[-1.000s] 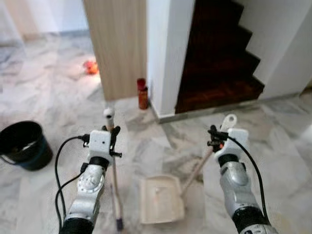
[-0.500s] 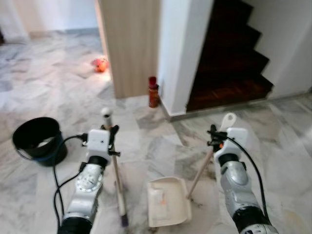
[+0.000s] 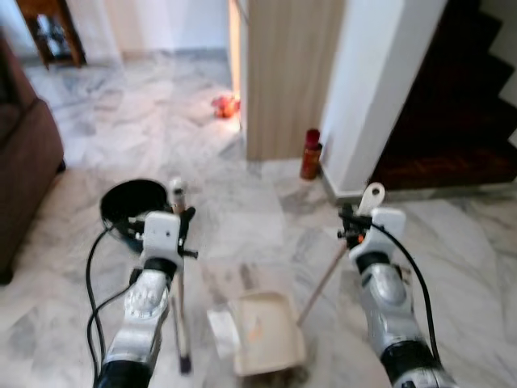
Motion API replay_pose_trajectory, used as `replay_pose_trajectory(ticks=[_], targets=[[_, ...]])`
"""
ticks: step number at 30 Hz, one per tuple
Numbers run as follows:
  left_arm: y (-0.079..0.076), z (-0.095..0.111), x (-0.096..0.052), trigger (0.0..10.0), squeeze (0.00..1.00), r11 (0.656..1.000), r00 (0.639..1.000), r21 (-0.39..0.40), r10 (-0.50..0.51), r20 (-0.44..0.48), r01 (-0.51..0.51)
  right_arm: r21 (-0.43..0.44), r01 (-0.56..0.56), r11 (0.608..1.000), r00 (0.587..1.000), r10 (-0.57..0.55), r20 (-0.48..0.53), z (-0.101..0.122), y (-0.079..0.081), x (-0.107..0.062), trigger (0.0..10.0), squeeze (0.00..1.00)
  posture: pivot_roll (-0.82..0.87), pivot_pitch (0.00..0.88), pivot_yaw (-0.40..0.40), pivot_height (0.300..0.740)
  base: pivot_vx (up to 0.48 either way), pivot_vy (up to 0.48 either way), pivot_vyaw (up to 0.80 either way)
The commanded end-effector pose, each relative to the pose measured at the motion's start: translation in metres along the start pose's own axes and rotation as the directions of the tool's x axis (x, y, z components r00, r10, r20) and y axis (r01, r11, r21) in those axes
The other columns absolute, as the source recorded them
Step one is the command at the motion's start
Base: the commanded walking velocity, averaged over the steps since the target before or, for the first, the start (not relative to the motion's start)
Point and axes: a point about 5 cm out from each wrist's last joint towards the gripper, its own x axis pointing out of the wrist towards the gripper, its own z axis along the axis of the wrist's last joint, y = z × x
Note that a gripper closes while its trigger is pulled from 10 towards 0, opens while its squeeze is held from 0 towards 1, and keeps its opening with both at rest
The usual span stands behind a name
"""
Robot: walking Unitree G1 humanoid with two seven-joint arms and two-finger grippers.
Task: Sweep floor
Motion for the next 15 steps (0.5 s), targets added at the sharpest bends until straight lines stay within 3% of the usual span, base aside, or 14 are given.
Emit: replay_pose_trajectory(ticks=[1, 7, 15], targets=[[-0.0085, 0.0119, 0.005, 10.0, 0.0, 1.0, 0.998, -0.009, -0.023, 0.053, 0.024, 0.036, 0.002, 0.999, 0.999, -0.003, 0.032, 0.0076, -0.0011, 0.0028, 10.0, 0.0, 0.05, 0.0, -0.014, 0.74, 0.0, 0.315, 0.0], [-0.0073, 0.0124, 0.005, 10.0, 0.0, 1.0, 0.998, -0.019, -0.016, 0.059, 0.017, 0.038, -0.007, 0.999, 1.0, 0.006, 0.028, 0.0073, 0.0004, 0.0031, 10.0, 0.0, 0.05, 0.0, -0.015, 0.74, 0.0, 0.314, 0.0], [0.0002, 0.0137, 0.0025, 10.0, 0.0, 1.0, 0.998, 0.009, -0.006, 0.066, 0.005, 0.004, 0.025, 1.0, 0.998, -0.026, 0.054, 0.0108, -0.0037, 0.0028, 10.0, 0.0, 0.06, 0.0, -0.017, 0.74, 0.0, 0.0, 0.0]])
